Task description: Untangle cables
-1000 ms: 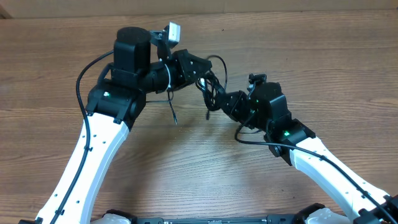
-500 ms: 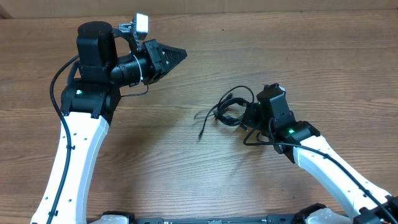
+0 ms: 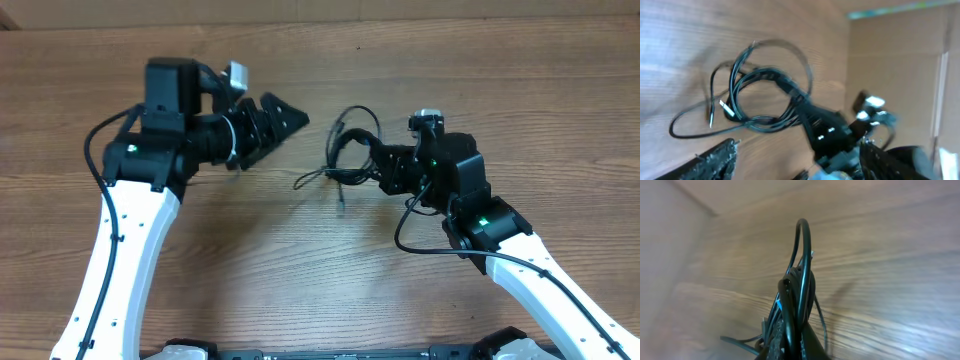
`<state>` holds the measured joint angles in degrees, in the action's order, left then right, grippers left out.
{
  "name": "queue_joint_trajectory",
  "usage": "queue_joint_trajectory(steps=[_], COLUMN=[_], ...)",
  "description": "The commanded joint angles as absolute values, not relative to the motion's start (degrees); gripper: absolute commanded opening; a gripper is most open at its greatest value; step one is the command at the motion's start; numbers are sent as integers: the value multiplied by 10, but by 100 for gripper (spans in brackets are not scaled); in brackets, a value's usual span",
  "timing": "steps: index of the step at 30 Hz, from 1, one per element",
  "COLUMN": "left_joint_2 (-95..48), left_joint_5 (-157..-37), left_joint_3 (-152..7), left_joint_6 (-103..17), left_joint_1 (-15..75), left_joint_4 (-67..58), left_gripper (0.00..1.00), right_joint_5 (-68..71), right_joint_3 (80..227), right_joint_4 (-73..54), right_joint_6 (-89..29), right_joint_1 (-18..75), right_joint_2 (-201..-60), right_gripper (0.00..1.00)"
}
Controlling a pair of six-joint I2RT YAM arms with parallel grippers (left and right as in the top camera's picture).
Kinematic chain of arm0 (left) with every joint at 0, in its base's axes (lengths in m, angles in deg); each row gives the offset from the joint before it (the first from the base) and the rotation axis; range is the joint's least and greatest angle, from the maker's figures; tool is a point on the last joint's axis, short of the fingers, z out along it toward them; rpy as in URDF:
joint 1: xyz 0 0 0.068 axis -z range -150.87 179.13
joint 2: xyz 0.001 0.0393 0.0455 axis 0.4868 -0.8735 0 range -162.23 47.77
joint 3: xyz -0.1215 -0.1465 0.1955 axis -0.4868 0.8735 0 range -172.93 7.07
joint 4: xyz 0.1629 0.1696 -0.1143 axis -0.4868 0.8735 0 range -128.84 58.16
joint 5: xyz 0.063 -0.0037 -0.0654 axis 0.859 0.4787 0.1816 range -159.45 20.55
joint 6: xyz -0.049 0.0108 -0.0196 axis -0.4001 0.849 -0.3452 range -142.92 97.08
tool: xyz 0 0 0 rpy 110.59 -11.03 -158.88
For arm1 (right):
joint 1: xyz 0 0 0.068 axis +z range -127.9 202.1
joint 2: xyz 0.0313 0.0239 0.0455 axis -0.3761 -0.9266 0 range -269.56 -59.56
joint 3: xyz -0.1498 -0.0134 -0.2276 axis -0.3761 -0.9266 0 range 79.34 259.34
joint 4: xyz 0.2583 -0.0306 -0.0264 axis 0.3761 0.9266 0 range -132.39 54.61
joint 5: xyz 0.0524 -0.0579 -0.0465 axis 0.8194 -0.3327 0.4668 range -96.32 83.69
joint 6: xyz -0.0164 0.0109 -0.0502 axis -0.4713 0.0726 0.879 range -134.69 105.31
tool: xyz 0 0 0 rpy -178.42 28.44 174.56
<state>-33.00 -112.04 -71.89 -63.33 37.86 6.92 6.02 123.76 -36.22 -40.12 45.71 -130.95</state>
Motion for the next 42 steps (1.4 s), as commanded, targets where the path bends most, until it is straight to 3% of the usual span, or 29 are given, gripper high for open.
queue_joint_trajectory(steps=[1, 4, 7, 12, 15, 20, 31, 42], left_joint_2=[-330, -335, -339, -352, -362, -386, -391, -391], left_joint_5=[-1080, -1050, -951, -818, -788, -806, -1036, -1040], left_joint_3=[-728, -728, -727, -725, -721, -720, -720, -720], left_joint_6=[-547, -455, -337, -292, -259, -241, -121, -79], left_joint_1=[422, 461, 512, 558, 574, 578, 578, 578], left_joint_4=[81, 85, 114, 133, 134, 136, 139, 147], left_gripper=[68, 58, 57, 56, 50, 41, 47, 46], right_joint_5=[127, 146, 215, 323, 388, 501, 502, 488], right_joint_3=[1254, 1254, 1254, 1255, 1255, 1255, 1255, 1255], right_joint_4=[-387, -389, -391, -394, -394, -395, -381, -347], right_joint_6=[-371, -371, -372, -389, -404, -404, -417, -438], right_joint_1=[454, 454, 451, 435, 410, 353, 319, 319], right_joint_2=[-1300, -1300, -1300, -1300, -1300, -1300, -1323, -1342], right_gripper=[4, 4, 4, 4, 4, 4, 4, 4])
